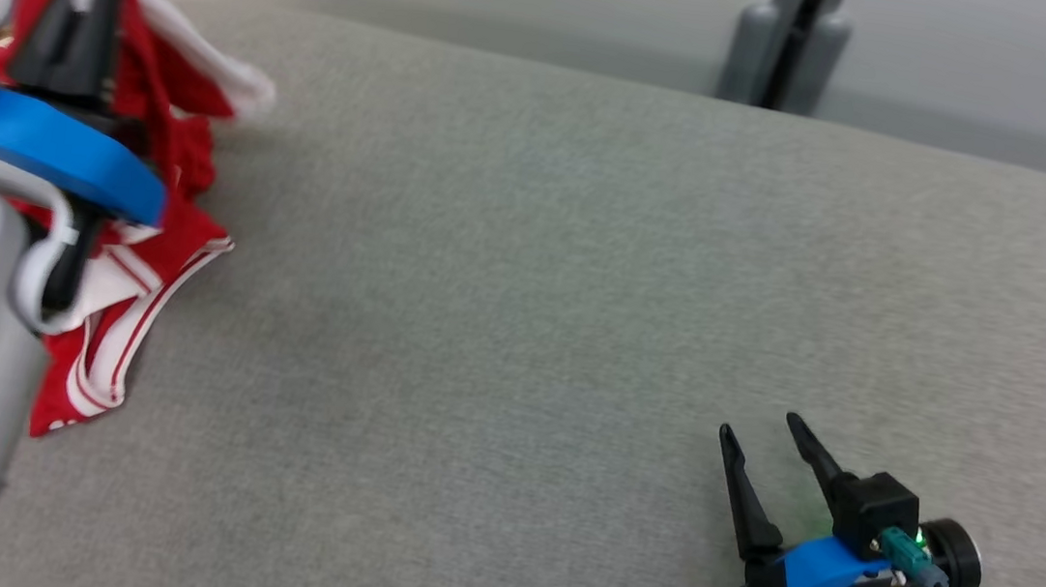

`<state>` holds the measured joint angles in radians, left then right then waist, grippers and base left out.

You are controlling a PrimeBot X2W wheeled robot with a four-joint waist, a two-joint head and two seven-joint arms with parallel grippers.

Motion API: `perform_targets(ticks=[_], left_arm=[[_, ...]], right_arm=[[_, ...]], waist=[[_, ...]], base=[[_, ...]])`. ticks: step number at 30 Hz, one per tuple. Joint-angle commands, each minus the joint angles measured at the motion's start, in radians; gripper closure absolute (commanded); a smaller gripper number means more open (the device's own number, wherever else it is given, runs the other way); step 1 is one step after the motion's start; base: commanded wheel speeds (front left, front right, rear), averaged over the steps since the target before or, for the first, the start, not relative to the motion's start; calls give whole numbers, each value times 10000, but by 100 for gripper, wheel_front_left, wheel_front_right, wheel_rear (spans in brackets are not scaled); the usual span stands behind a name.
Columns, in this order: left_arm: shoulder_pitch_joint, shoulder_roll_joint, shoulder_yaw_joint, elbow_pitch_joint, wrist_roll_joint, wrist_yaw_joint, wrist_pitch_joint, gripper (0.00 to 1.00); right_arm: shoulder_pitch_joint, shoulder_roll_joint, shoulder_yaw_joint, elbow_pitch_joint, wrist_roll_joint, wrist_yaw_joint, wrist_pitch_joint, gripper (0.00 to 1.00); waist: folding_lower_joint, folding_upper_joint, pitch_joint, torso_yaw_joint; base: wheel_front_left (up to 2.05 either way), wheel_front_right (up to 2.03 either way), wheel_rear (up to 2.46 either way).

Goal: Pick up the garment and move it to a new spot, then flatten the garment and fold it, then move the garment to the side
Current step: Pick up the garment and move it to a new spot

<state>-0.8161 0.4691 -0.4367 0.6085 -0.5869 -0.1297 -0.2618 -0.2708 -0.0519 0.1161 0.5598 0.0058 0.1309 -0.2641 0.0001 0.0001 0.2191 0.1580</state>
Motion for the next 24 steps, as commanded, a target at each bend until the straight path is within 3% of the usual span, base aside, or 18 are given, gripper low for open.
perform_targets(ticks=[1, 6, 11, 17, 21, 22, 23, 24], left_arm=[[246, -166, -211, -347, -15, -12, -43, 100], [563, -757, -1019, -1333, -174, -12, -45, 100], [1019, -1750, -1770, -1843, -427, -12, -46, 100], [1821, -3056, -2540, -1712, -535, -12, -46, 100], [2477, -3536, -3108, -1261, -484, -12, -45, 100], [2636, -3613, -3194, -1147, -454, -12, -46, 94], [2819, -3675, -3315, -968, -458, -12, -43, 20], [2969, -3715, -3374, -844, -391, -12, -42, 0]], right_arm=[[245, 3, 69, 20, 188, -3, -4, 0], [734, 6, 168, 4, 492, -3, -6, 0], [1051, 7, 87, -32, 527, -3, -6, 0], [1258, 6, 134, -60, 555, -3, -6, 0], [1401, 7, 200, -39, 598, -3, -6, 0], [1425, 5, 203, -38, 614, -3, -6, 0], [1437, 7, 214, -49, 616, -3, -6, 0], [1443, 6, 195, -57, 613, -3, -6, 0]], waist=[[-1, -1, -631, -625], [-1, -1, -1228, -1447], [-1, -1, -1527, -2256], [-1, -1, -1702, -2958], [-1, -1, -1798, -3170], [-1, -1, -1816, -3189], [-1, -1, -1832, -3202], [-1, -1, -1843, -3198]], base=[[0, 0, 0], [0, 0, 0], [0, 0, 0], [0, 0, 0], [0, 0, 0], [0, 0, 0], [0, 0, 0], [0, 0, 0]])
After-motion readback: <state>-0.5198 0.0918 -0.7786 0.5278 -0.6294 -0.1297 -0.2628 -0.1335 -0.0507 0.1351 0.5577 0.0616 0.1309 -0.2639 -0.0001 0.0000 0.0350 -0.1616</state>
